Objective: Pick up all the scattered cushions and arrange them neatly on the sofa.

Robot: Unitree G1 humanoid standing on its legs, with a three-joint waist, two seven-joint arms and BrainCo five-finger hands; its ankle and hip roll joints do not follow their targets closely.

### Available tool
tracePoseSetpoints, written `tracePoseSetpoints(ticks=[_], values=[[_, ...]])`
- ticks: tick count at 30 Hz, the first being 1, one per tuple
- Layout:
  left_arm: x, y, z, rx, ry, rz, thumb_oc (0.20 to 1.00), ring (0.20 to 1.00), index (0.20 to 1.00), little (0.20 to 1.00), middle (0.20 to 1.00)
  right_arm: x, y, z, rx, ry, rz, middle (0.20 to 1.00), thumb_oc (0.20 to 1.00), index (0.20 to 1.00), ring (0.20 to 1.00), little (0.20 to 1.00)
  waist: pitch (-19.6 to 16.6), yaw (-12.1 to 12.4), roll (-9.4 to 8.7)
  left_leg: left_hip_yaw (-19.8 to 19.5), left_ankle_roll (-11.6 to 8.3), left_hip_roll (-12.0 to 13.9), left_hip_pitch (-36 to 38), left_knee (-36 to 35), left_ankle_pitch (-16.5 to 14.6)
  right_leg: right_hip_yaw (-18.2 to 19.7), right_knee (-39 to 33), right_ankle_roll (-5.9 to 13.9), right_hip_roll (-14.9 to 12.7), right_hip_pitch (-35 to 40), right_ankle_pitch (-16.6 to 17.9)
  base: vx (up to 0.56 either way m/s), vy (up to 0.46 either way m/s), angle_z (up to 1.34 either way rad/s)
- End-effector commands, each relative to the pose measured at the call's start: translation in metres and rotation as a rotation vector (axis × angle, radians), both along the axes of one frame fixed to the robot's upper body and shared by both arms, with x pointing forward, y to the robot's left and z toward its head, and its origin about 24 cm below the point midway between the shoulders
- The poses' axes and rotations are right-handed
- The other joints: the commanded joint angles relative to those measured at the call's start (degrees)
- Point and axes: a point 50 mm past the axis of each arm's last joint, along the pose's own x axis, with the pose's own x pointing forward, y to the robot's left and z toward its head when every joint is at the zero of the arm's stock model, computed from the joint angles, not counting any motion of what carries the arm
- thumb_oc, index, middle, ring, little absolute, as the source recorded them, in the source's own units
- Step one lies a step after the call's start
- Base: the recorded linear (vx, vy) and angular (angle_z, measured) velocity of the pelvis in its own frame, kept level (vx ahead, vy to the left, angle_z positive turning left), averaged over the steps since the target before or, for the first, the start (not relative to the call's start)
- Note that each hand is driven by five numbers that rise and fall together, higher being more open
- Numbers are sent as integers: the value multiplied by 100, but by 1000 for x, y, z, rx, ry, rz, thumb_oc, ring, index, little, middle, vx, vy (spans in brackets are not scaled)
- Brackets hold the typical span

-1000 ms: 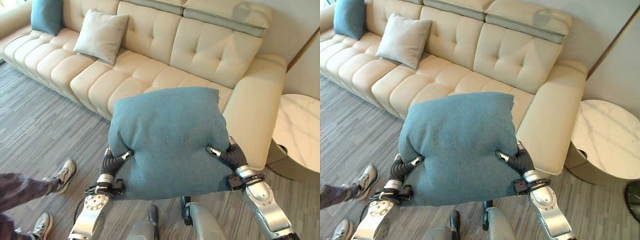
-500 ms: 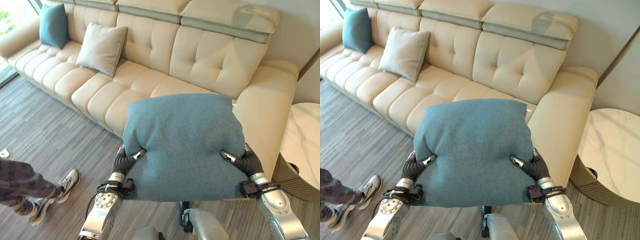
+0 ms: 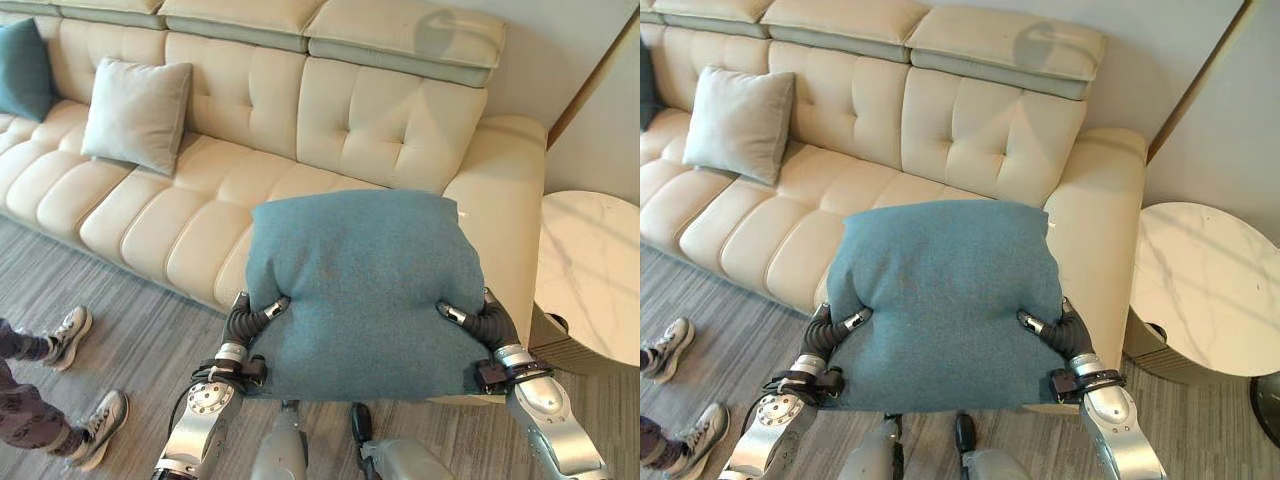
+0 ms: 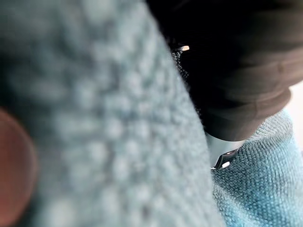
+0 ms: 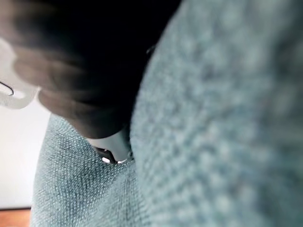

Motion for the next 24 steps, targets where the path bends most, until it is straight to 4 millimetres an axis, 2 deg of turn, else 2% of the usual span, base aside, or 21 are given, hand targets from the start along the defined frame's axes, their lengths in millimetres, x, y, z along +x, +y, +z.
tracePoseSetpoints(ticks=[1,3,5,7,9,10,11,12,13,15,17,18,22,24], values=[[6,-19,44,16,-242,-136,200,200,200,200,200,1,17,42,10,-231,86,200,200,200,200,200,-484,64,-156,301,54,-112,-126,606,123,253,947,740,-906,454,-857,401,350,-63],[6,-13,45,36,-241,-120,200,200,200,200,200,5,24,44,13,-243,108,200,200,200,200,200,-451,103,-275,528,258,-199,50,783,-135,385,1620,888,-1099,154,-381,301,298,-63],[7,-6,49,46,-254,-92,200,200,200,200,200,9,34,47,43,-265,137,200,200,200,200,200,-409,183,-298,834,392,-175,235,805,-294,328,2117,960,-1179,-277,-22,156,251,-69],[9,-1,49,61,-254,-70,200,200,200,200,200,12,42,48,60,-270,161,200,200,200,200,200,-368,204,-299,1187,467,-147,521,751,-442,-200,2305,968,-1341,-594,85,154,249,-95],[7,1,47,59,-248,-59,200,200,200,200,200,12,44,48,65,-266,178,200,200,200,200,200,-360,162,-295,1352,513,-241,785,636,-570,-636,2159,909,-1269,-788,-85,177,221,-99],[6,2,47,56,-248,-57,200,200,200,200,200,12,44,47,73,-261,181,200,200,200,200,200,-374,128,-273,1397,523,-274,843,576,-581,-743,1997,896,-1153,-878,-139,121,138,-55],[6,2,47,55,-248,-57,200,200,200,200,200,12,44,47,73,-260,181,200,200,200,200,200,-373,126,-272,1396,523,-274,844,575,-581,-745,1995,896,-1153,-875,-138,142,153,-32],[5,3,45,53,-241,-48,200,200,200,200,200,14,45,47,82,-259,192,200,200,200,200,200,-322,104,-272,1482,552,-368,998,518,-678,-1024,1713,868,-1025,-1156,-212,139,138,-38],[5,3,44,52,-236,-44,200,200,200,200,200,14,45,49,87,-264,194,200,200,200,200,200,-276,64,-285,1506,570,-431,1089,506,-743,-1136,1509,838,-944,-1297,-194,187,150,-46],[6,3,42,60,-236,-47,200,200,200,200,200,14,43,48,85,-257,191,200,200,200,200,200,-249,59,-325,1519,580,-525,1189,551,-860,-1252,1097,814,-923,-1123,-184,154,43,-26],[6,2,42,60,-236,-47,200,200,200,200,200,14,42,47,84,-257,191,200,200,200,200,200,-231,61,-320,1519,580,-522,1215,560,-886,-1250,1119,818,-922,-1104,-211,75,-2,18],[7,-1,42,55,-241,-58,200,200,200,200,200,15,41,48,80,-262,185,200,200,200,200,200,-225,66,-329,1477,583,-571,1163,661,-944,-1083,1014,764,-845,-1041,-201,75,-33,13],[10,2,43,79,-248,-36,200,200,200,200,200,23,47,54,54,-290,200,200,200,200,200,200,-338,149,-265,1492,569,-592,1186,625,-988,-1162,650,733,-844,-842,-143,125,-50,-2],[21,5,53,89,-299,12,200,200,200,200,200,35,55,69,22,-370,194,200,200,200,200,200,-372,187,-193,1477,539,-590,1110,495,-938,-1158,467,744,-829,-891,-64,82,-37,-3]])
